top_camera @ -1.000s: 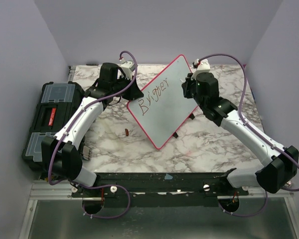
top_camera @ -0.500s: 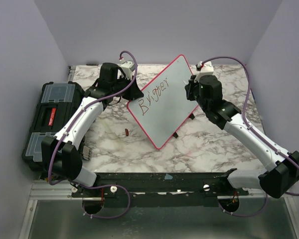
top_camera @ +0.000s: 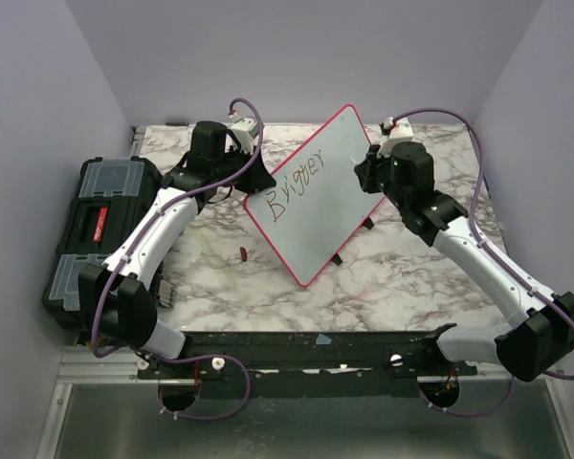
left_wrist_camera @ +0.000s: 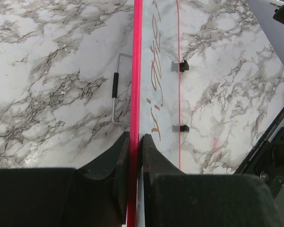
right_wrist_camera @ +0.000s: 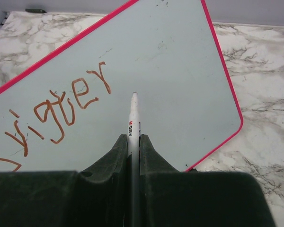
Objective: Write a sentence on the whiteboard
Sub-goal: Write on the whiteboard at the whiteboard stand.
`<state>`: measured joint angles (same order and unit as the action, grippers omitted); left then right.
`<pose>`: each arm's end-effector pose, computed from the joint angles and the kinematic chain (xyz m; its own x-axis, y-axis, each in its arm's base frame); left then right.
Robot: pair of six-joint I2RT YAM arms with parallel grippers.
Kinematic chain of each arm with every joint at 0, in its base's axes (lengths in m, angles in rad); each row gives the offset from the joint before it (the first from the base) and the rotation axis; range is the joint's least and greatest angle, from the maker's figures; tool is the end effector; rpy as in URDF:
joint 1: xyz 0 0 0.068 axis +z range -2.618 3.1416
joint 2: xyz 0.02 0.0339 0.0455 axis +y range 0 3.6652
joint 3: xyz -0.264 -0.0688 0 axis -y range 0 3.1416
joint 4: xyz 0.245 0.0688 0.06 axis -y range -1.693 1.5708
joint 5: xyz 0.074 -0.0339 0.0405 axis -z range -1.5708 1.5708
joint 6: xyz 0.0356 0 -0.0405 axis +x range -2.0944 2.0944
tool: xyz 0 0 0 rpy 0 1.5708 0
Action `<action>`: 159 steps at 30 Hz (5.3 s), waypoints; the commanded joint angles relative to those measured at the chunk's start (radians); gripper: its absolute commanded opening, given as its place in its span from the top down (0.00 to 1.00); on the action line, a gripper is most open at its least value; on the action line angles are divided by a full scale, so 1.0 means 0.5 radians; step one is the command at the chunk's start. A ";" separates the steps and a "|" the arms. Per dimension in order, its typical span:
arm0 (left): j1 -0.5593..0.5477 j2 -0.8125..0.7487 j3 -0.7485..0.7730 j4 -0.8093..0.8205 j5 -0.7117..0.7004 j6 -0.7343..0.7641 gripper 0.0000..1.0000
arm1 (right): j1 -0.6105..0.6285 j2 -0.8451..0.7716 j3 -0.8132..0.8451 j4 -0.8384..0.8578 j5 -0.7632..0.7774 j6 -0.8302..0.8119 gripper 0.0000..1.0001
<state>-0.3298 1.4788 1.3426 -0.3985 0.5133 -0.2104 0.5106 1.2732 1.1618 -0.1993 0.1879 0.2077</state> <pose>0.3132 -0.1257 0.3490 -0.6139 0.0178 -0.7892 0.5661 0.7067 -0.4244 0.2619 0.1391 0.3650 -0.3280 0.0485 -0.9434 -0.2629 0.9545 0.1405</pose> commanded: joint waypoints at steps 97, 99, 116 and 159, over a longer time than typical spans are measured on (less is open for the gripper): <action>-0.031 -0.163 -0.117 0.187 -0.134 0.040 1.00 | 0.833 0.089 -0.323 0.321 -0.322 0.394 0.99; -0.031 -0.161 -0.115 0.189 -0.129 0.040 1.00 | 0.835 0.102 -0.315 0.325 -0.335 0.390 0.99; -0.031 -0.147 -0.099 0.187 -0.146 0.040 1.00 | 0.835 0.111 -0.442 0.279 -0.336 0.415 0.99; -0.029 -0.232 -0.186 0.295 -0.303 0.017 1.00 | 0.836 0.004 -0.675 0.199 -0.166 0.552 0.99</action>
<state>-0.3428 1.4132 1.2587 -0.3260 0.4583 -0.2390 0.9283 1.2629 0.8162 -0.0616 0.0376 0.4751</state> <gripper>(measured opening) 0.131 0.125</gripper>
